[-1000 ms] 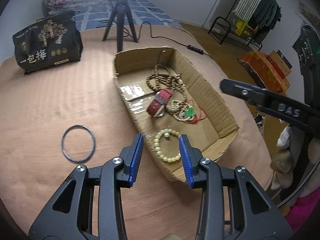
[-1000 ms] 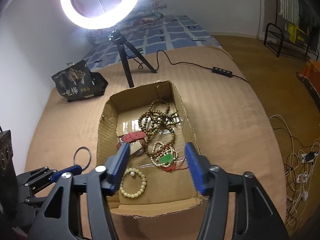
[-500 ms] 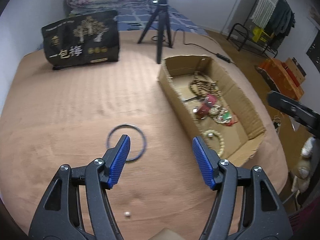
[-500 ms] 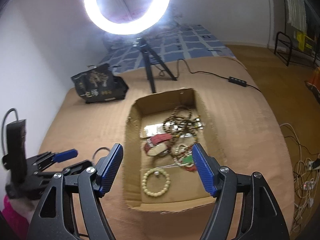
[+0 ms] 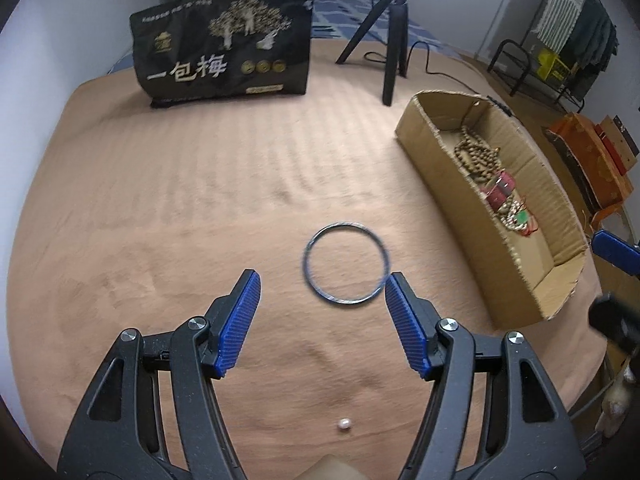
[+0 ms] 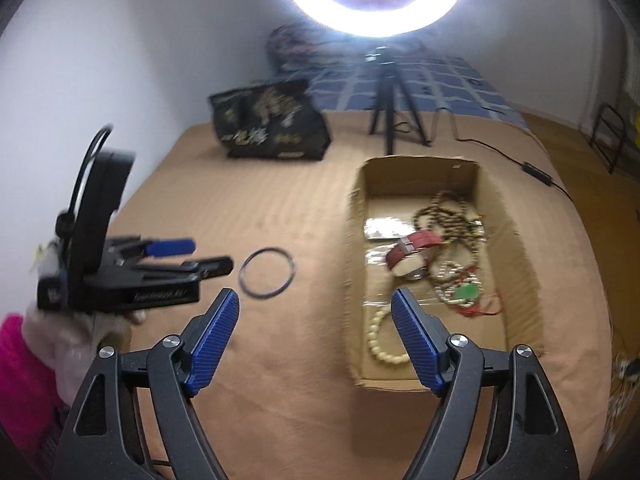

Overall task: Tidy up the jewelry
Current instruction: 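Move the left tool to a second pearl earring while the right tool approaches the blue bangle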

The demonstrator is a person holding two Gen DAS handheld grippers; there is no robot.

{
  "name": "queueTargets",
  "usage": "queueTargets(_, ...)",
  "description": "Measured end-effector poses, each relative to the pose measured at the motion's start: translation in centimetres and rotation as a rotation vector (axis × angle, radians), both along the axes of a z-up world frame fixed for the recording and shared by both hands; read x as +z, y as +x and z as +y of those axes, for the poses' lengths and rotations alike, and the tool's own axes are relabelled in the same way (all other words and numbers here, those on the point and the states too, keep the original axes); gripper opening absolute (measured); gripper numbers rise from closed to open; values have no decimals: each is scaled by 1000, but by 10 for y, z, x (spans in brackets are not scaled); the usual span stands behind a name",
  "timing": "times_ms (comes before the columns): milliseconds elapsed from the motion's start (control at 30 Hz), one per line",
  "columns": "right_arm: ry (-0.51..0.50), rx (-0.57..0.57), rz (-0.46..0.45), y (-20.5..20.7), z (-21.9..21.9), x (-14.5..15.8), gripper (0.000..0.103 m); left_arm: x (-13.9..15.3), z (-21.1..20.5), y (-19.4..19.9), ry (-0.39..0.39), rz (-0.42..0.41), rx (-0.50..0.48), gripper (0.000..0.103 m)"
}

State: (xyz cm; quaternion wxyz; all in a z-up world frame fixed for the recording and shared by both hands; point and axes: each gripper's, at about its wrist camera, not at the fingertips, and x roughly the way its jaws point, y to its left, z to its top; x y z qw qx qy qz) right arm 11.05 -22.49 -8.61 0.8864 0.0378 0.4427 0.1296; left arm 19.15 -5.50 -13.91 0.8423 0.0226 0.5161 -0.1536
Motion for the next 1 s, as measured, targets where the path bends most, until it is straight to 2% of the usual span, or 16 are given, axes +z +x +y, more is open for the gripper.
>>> queueTargets(133, -27, 38, 1, 2, 17, -6, 78, -7, 14, -8, 20, 5, -9, 67)
queueTargets(333, -4, 54, 15, 17, 32, -14, 78, -20, 40, -32, 40, 3, -18, 67)
queueTargets(500, 5, 86, 50, 35, 50, -26, 79, -33, 56, -56, -4, 30, -8, 67)
queueTargets(633, 9, 91, 102, 50, 63, -41, 79, -37, 52, -75, -23, 27, -35, 67)
queueTargets(800, 1, 89, 132, 63, 74, -58, 79, -42, 39, -90, -72, 39, -63, 52)
queueTargets(867, -9, 92, 146, 69, 78, -65, 79, -45, 33, -93, -82, 48, -75, 38)
queueTargets(1000, -7, 83, 176, 79, 81, -78, 79, -51, 27, -93, -84, 61, -75, 34)
